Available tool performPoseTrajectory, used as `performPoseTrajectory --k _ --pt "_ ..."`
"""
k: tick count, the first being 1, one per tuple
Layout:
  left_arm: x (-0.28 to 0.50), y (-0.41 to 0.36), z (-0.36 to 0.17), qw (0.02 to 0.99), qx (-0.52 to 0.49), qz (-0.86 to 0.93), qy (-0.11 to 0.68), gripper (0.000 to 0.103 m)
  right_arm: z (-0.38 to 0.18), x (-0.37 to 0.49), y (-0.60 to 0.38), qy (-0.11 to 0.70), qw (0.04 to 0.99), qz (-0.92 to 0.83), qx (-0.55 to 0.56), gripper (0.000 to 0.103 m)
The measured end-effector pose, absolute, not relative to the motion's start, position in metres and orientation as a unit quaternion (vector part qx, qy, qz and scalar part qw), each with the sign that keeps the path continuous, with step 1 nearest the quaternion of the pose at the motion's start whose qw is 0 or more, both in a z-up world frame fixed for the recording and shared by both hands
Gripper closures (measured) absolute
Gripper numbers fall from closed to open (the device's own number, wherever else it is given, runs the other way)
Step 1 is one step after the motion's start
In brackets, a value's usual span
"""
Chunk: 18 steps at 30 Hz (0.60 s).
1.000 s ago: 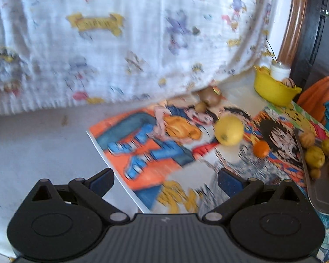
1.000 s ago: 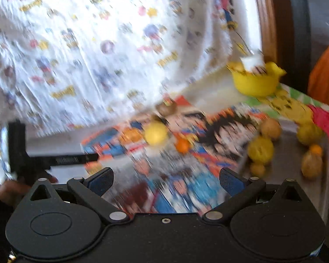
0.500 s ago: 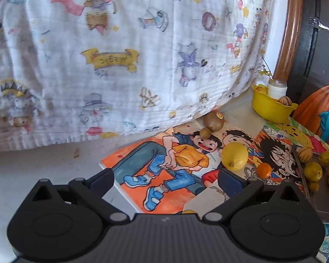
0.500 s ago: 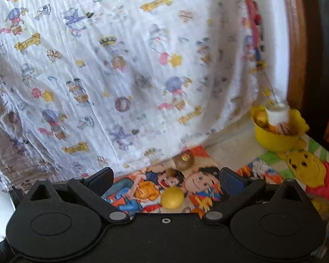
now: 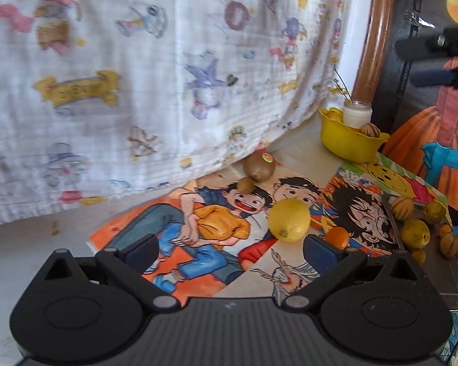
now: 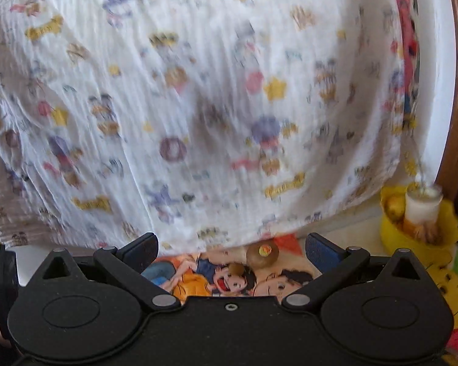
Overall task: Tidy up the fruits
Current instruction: 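Grasp the yellow lemon with the left tool while the right tool grasps the orange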
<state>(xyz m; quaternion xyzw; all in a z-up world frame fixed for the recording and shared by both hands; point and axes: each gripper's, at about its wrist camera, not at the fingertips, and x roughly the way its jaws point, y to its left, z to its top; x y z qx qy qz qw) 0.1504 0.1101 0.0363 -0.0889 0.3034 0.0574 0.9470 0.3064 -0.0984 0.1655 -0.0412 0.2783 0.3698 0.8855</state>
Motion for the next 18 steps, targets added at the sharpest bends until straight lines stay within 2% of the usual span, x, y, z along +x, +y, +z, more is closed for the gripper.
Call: performPoseTrajectory --k 12,18 --pt "0.201 0.098 0.014 0.943 -0.07 0.028 0.324 0.001 0.097 0.356 -0.123 0.316 0.876 0.364 -0.012 0.001" --pt "0.222 0.098 0.004 0.945 -0.042 -0.008 0.324 0.001 0.066 0.349 -0.129 0.327 0.867 0.37 -0.064 0.001"
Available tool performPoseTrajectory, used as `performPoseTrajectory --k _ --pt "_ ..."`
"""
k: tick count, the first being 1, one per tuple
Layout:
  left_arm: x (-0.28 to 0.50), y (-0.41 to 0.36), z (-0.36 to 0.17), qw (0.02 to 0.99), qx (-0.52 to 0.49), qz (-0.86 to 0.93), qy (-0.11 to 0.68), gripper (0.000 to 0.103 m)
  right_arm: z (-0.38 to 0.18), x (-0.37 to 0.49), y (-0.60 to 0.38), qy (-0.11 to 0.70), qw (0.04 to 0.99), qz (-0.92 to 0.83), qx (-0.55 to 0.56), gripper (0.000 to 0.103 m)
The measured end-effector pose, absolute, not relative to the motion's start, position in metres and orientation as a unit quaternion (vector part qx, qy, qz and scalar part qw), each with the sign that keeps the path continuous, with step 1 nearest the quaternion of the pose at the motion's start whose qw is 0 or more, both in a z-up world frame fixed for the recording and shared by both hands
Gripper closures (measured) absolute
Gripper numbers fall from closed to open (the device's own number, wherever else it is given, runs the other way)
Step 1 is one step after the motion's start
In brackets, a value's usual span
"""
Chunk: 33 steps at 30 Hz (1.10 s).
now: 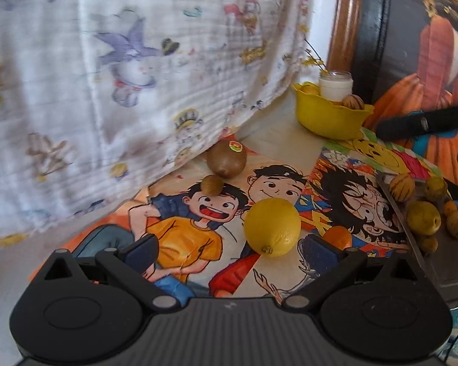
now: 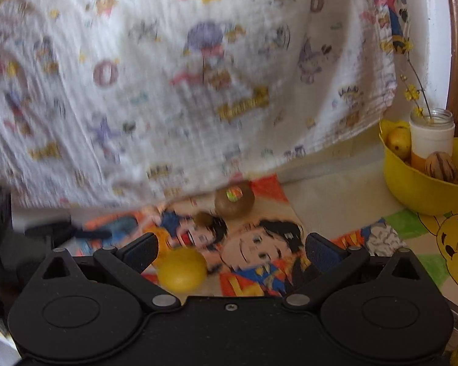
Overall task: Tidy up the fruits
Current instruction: 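Grasp the yellow lemon with the left tool while the right tool grasps the orange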
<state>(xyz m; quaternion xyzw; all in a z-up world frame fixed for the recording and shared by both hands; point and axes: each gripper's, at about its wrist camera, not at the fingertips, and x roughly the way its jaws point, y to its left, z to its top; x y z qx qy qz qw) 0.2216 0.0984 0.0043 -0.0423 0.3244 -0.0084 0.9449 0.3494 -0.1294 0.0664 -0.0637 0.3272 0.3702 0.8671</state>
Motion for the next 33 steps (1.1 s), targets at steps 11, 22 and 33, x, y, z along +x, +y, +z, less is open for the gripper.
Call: performPoseTrajectory --k 11,22,33 --pt "0.25 0.101 -0.004 0.937 -0.06 -0.053 0.339 0.001 0.014 0.31 -0.111 0.335 0.845 0.378 -0.177 0.001" --pt "0.266 0.091 -0.015 0.928 -0.083 -0.069 0.357 0.001 -0.011 0.308 -0.093 0.336 0.841 0.369 -0.209 0.019" --pt "0.277 0.082 -0.024 0.923 -0.08 -0.073 0.369 0.016 -0.022 0.309 -0.084 0.336 0.842 0.368 -0.206 0.043"
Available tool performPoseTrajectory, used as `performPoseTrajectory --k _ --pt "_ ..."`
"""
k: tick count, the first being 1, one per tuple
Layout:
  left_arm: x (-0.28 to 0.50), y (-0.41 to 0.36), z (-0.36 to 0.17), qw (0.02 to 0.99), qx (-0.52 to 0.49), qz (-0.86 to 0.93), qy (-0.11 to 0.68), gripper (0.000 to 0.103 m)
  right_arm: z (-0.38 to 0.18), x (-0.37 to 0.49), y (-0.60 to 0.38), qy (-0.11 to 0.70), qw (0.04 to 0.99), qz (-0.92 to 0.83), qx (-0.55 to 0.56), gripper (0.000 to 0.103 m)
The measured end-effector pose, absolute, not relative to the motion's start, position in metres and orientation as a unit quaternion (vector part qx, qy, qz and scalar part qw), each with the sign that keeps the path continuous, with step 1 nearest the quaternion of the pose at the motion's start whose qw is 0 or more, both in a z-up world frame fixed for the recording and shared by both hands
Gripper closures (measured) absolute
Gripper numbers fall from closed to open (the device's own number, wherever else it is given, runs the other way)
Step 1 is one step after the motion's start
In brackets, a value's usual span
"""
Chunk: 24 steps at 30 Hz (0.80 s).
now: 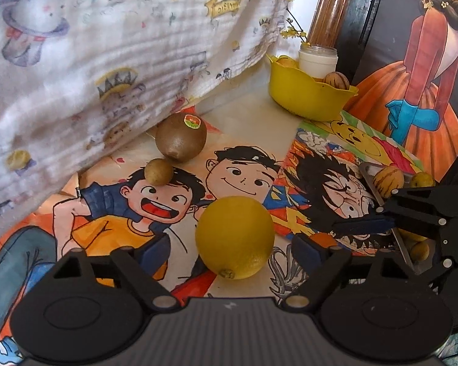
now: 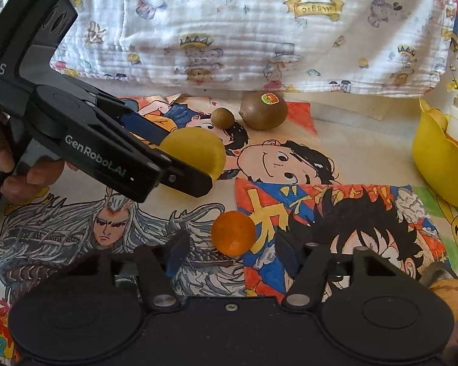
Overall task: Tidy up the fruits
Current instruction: 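Grasp the yellow lemon with the left tool while the right tool grasps the orange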
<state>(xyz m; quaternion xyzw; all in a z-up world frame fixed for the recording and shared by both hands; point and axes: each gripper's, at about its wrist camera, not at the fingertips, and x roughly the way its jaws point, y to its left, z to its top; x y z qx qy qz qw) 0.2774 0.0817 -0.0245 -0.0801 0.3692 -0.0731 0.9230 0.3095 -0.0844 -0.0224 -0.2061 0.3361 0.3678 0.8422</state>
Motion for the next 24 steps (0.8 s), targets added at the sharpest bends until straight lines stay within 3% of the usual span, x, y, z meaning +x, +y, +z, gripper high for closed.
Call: performPoseTrajectory --k 24 --pt "0.2868 0.0834 -0.0293 0.921 -0.087 -0.076 0.373 0.04 -0.0298 0.3141 -0.0869 0.339 0.854 0.362 -0.159 0.059"
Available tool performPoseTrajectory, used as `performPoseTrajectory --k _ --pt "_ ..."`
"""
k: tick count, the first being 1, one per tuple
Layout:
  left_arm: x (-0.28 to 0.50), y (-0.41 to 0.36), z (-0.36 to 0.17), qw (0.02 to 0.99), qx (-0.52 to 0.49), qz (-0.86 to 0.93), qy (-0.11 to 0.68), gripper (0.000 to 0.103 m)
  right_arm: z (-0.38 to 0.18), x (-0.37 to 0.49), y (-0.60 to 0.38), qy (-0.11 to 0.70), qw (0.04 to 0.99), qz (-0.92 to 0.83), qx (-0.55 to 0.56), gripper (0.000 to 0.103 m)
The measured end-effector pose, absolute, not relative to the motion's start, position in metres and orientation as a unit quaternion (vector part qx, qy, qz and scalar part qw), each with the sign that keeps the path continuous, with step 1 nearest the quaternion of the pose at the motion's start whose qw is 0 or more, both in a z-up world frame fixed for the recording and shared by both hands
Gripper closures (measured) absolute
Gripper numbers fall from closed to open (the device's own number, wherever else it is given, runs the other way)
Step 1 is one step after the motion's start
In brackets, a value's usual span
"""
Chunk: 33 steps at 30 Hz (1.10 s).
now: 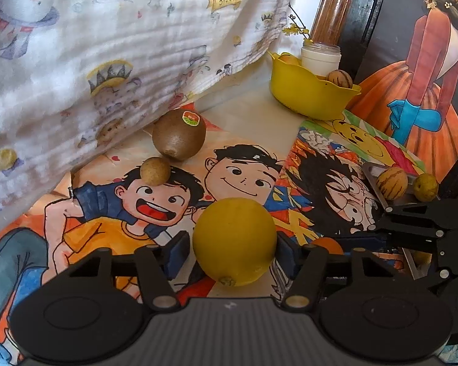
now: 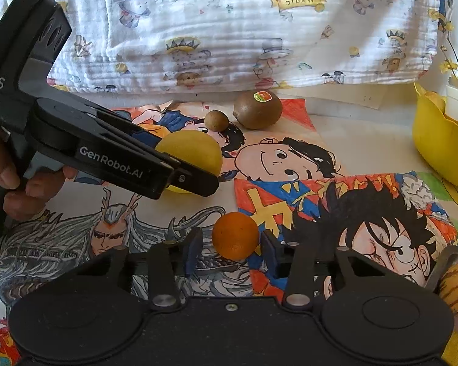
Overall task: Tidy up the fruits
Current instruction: 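Grasp the yellow lemon with the left tool while the right tool grasps the orange, then carry the yellow lemon over the tray with the left tool while the right tool carries the orange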
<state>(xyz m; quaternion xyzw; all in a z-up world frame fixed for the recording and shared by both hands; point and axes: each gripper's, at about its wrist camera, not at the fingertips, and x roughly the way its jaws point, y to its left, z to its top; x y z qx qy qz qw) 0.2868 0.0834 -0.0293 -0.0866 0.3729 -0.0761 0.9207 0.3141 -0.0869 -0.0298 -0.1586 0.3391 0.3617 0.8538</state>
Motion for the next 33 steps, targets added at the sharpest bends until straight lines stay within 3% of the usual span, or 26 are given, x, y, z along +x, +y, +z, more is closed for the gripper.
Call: performPoseTrajectory --k 11,33 --pt "0.288 0.083 -0.029 0.919 -0.091 -0.08 0.374 0.044 -0.031 0.315 -0.089 0.334 0.859 0.358 -0.15 0.068" --pt "0.256 0.06 -0.005 0.924 -0.097 -0.071 0.363 0.044 0.001 0.275 -0.139 0.305 0.892 0.321 -0.088 0.069"
